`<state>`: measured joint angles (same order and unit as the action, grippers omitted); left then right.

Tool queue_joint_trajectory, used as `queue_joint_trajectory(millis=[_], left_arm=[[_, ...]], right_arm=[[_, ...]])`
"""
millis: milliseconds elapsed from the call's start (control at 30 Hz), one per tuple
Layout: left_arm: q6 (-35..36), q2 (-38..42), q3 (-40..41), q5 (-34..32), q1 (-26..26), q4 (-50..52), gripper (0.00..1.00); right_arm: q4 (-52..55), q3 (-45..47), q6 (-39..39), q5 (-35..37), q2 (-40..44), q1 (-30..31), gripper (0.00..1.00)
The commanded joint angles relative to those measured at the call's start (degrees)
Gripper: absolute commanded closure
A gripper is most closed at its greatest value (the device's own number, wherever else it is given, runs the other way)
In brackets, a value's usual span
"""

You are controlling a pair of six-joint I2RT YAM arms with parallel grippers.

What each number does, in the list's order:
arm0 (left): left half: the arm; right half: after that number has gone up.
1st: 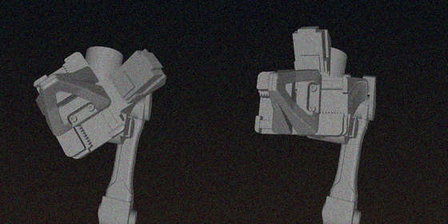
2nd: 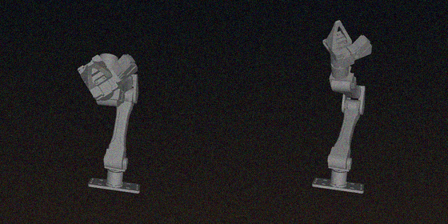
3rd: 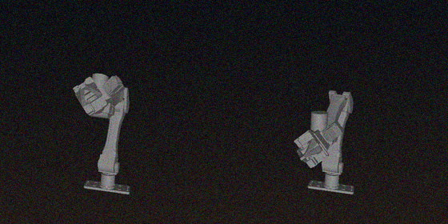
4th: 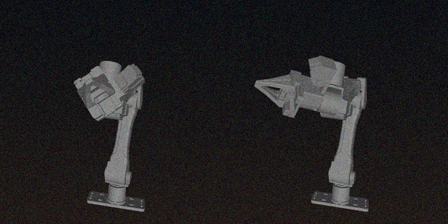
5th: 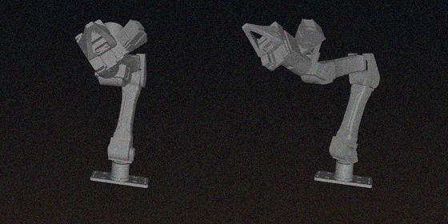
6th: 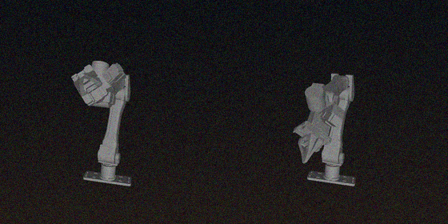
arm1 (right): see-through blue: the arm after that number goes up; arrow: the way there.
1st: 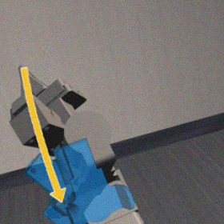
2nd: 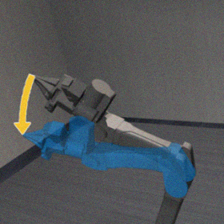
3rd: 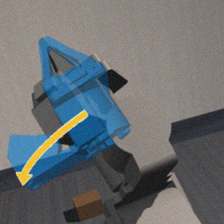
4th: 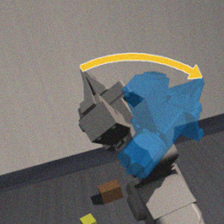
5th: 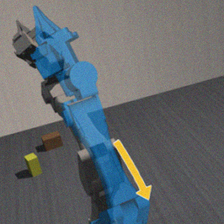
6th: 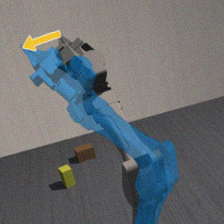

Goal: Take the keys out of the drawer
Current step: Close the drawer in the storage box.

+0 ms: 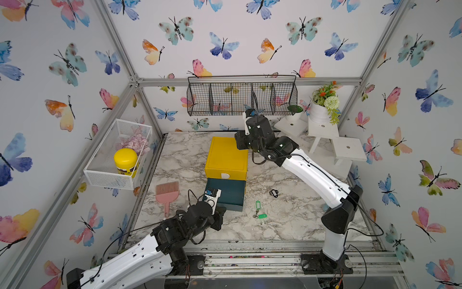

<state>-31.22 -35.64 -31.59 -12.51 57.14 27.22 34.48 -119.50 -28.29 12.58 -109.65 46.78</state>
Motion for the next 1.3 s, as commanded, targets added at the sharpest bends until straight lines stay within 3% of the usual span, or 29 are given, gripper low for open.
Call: queue_joint_trajectory(millis=[0, 133, 333, 667, 933, 1067, 1167, 1267], left_arm=[[-7.6, 1.4, 1.5, -5.3, 0.2, -1.0, 1.0], [-10.4, 2.0, 2.9, -6.6, 0.2, -0.1, 1.0], [-12.6, 1.3, 4.9, -5.9, -1.4, -2.2, 1.0], [-12.0, -5.1, 7.0, 5.1, -13.2, -10.6, 1.0], [-11.8, -10.2, 7.1, 5.0, -14.9, -17.9, 0.94], [-9.7, -14.5, 5.5, 5.2, -15.9, -21.2, 0.82], [-8.0, -17.9, 3.3, 5.9, -17.6, -22.6, 0.59], [-7.0, -20.6, 2.1, 7.9, -20.2, -25.1, 0.52]], right_arm=[[7.7, -2.9, -4.8, -5.0, -2.1, -1.4, 0.61], [8.4, -1.5, -3.8, -7.9, -3.0, -1.6, 0.66], [10.8, 0.8, -3.1, -11.8, -4.7, -1.6, 0.64], [16.5, 0.5, 2.7, -11.8, -6.8, -1.6, 0.61], [19.0, 0.4, 6.0, -13.1, -8.0, -1.6, 0.55], [19.0, 0.6, 6.8, -13.0, -7.8, -1.6, 0.55], [18.5, 1.0, 7.0, -12.6, -7.4, -1.6, 0.55], [18.1, 1.1, 7.3, -12.1, -7.2, -1.7, 0.55]])
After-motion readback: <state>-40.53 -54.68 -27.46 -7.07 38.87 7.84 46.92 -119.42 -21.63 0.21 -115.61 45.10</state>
